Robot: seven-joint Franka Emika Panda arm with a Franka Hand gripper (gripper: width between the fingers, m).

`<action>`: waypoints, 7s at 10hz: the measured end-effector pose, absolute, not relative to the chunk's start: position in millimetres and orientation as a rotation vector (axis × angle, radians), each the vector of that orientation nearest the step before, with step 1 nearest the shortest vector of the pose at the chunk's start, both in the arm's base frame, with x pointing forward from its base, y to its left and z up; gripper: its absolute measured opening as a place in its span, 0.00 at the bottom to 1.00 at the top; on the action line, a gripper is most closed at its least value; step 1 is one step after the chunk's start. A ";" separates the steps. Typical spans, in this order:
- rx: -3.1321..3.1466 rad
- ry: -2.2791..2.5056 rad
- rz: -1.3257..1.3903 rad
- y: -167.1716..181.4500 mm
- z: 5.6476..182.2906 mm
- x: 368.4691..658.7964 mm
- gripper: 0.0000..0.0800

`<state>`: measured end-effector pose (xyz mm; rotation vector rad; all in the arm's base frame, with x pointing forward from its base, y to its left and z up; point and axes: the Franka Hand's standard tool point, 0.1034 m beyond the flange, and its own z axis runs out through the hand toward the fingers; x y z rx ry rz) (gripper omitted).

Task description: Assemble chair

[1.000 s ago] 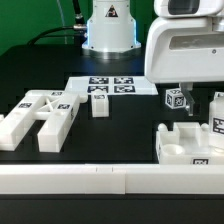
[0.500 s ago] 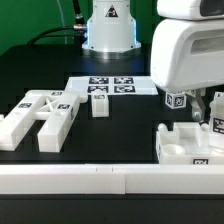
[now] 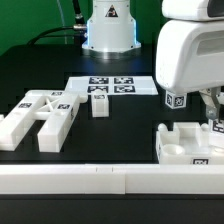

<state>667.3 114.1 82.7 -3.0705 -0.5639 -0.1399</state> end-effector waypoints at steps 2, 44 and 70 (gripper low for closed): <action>-3.081 -0.479 -0.139 114.3 82.6 667.2 0.36; -3.086 -0.173 -0.182 114.6 86.4 671.4 0.36; -2.863 0.983 -0.102 105.4 83.1 670.6 0.81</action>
Offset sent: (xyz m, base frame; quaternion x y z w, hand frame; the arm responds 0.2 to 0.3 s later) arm 0.0049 -0.0084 -0.0089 0.0201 -0.0028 0.2528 0.9673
